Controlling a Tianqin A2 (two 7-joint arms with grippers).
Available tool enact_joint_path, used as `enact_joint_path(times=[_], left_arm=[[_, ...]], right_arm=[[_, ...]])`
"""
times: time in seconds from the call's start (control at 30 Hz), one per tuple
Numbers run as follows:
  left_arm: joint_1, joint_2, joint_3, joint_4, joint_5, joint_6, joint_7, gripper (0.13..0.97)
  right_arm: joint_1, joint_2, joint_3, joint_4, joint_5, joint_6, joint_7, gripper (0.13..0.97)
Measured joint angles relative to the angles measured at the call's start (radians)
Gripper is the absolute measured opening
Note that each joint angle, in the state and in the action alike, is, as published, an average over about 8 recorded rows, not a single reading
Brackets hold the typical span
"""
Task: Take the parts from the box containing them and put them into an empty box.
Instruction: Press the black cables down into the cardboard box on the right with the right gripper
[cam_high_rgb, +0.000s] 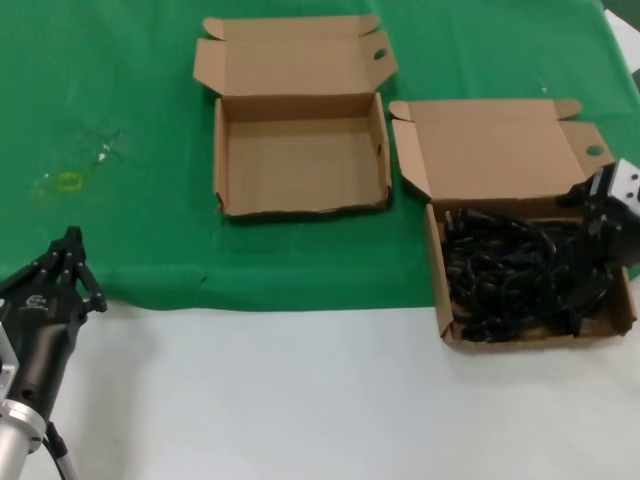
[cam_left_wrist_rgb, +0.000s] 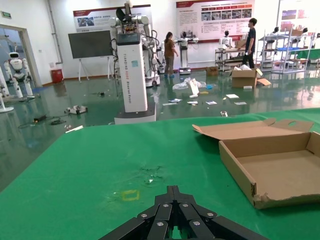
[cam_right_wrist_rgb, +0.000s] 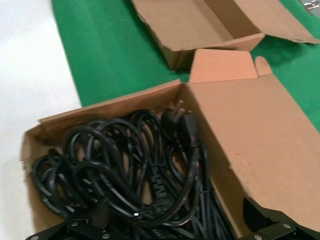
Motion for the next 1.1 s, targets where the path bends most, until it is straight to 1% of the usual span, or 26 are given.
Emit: enact_joint_path(times=[0.23, 0.5, 0.53, 0.8, 0.93, 1.1], left_arm=[[0.0, 0.0, 0.0, 0.0, 0.0, 0.0, 0.0, 0.144], [0.0, 0.0, 0.0, 0.0, 0.0, 0.0, 0.0, 0.144], [0.0, 0.0, 0.0, 0.0, 0.0, 0.0, 0.0, 0.144], [0.0, 0.0, 0.0, 0.0, 0.0, 0.0, 0.0, 0.144], [0.0, 0.0, 0.0, 0.0, 0.0, 0.0, 0.0, 0.144], [0.0, 0.0, 0.0, 0.0, 0.0, 0.0, 0.0, 0.144]], right_arm=[[0.033, -0.038, 0.018, -0.058, -0.02, 0.003, -0.026, 0.941], [0.036, -0.056, 0.035, -0.066, -0.029, 0.001, -0.03, 0.845], [0.034, -0.057, 0.036, -0.066, -0.03, 0.0, -0.03, 0.845], [0.024, -0.057, 0.049, -0.064, -0.033, -0.008, -0.028, 0.677], [0.019, -0.056, 0.054, -0.06, -0.036, -0.01, -0.025, 0.677], [0.009, -0.052, 0.06, -0.046, -0.038, -0.013, -0.018, 0.54]])
